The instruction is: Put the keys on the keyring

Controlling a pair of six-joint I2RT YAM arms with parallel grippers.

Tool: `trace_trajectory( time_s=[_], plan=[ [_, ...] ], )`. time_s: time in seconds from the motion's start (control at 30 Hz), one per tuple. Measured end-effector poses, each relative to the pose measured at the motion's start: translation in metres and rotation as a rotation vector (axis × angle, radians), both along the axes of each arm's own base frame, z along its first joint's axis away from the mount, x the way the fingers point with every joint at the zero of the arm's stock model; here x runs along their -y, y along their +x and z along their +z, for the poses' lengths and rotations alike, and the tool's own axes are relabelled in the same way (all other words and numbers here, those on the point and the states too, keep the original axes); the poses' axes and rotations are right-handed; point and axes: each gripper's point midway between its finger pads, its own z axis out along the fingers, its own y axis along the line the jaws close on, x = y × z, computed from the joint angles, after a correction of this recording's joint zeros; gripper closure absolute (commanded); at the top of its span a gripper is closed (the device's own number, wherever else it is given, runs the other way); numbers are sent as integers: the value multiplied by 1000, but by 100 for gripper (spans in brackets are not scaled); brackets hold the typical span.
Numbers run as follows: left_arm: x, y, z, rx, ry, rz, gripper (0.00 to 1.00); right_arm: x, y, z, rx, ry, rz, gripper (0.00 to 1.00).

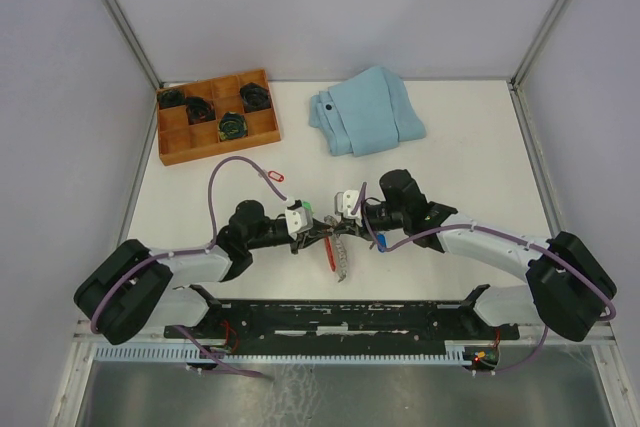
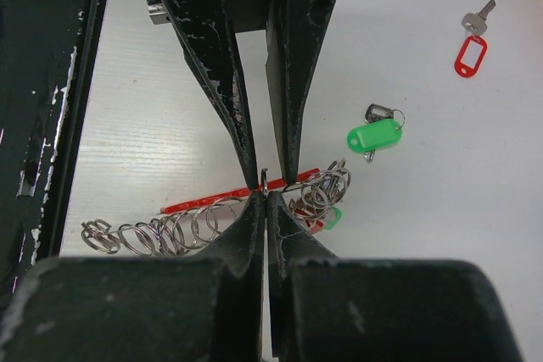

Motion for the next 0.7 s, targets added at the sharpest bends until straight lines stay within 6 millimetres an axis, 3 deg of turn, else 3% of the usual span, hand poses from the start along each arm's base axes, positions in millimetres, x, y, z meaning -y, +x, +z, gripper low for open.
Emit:
trace_trajectory(
  time_s=[0.47,0.7],
  plan=[
    [3,-2,-6,-21,10,-25,82,-3,-4,-2,5,-10,19,99],
    [3,-2,-6,-24,10,-27,97,-5,-3,-3,16,-28,23,99]
  ],
)
